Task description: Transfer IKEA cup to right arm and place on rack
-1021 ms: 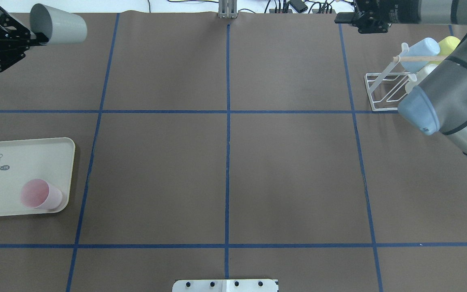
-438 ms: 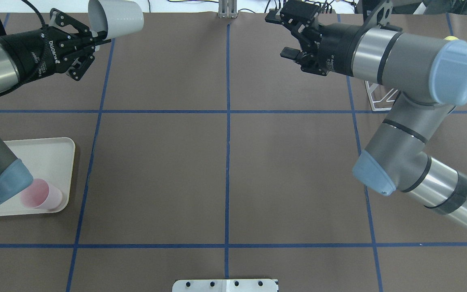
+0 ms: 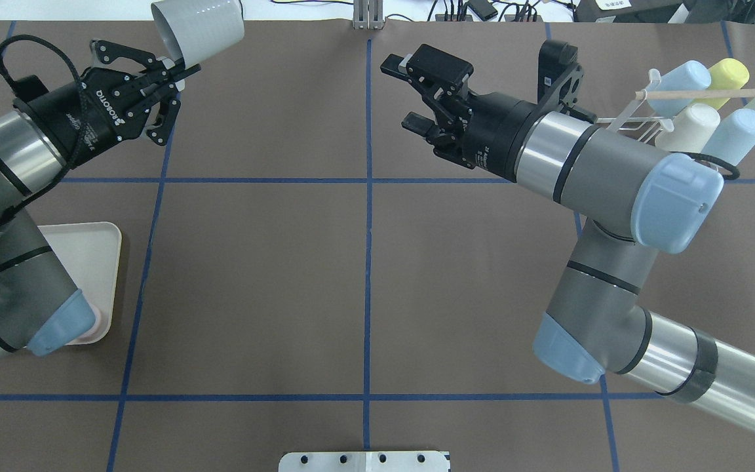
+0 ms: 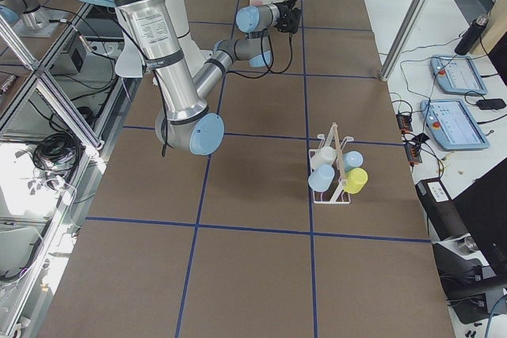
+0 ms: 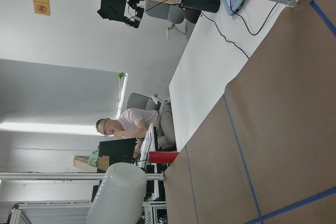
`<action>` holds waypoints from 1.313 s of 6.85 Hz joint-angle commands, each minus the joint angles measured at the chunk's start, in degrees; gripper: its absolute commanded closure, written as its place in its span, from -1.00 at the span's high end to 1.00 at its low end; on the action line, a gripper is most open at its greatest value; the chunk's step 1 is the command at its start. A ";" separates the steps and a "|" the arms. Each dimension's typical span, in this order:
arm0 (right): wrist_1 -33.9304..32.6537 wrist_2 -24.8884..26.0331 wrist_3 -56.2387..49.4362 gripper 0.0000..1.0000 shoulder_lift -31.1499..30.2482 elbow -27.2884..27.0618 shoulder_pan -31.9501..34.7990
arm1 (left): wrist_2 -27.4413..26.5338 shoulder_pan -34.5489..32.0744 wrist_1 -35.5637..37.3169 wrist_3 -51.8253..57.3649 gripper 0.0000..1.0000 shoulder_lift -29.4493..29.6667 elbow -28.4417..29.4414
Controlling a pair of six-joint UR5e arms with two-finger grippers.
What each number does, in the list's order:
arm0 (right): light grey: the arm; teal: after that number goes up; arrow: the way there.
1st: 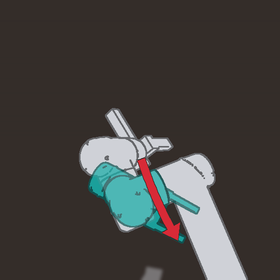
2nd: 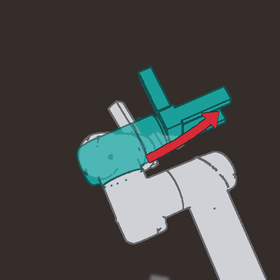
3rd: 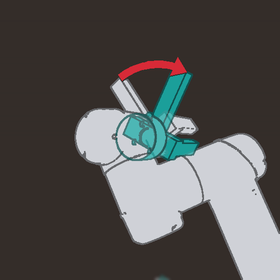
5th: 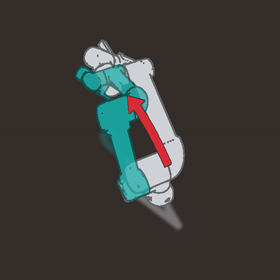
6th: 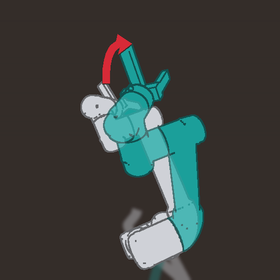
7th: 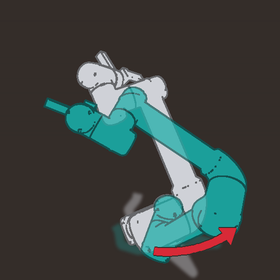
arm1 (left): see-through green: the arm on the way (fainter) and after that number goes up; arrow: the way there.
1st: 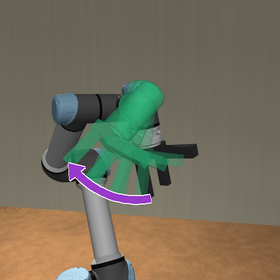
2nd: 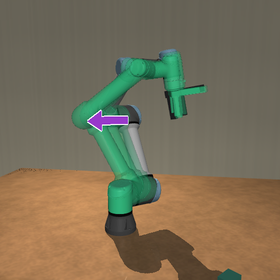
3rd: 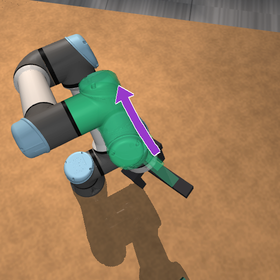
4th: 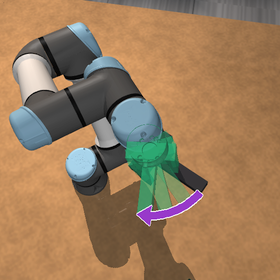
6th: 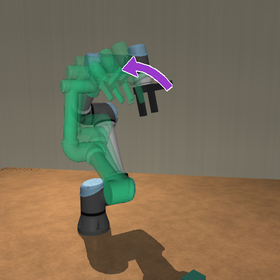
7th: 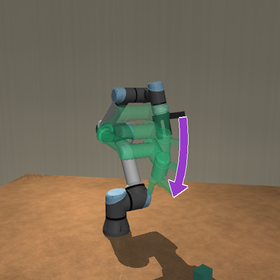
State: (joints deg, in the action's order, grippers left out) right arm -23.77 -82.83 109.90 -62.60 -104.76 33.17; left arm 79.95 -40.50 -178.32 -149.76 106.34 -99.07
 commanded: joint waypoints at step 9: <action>0.83 3.29 0.84 1.00 1.78 0.26 -2.32 | -16.48 19.03 -1.50 0.25 -1.00 11.07 1.69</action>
State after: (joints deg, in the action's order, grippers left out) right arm -22.94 -79.63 110.71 -60.83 -104.46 31.00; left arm 65.43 -23.41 -179.89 -150.09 116.54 -97.47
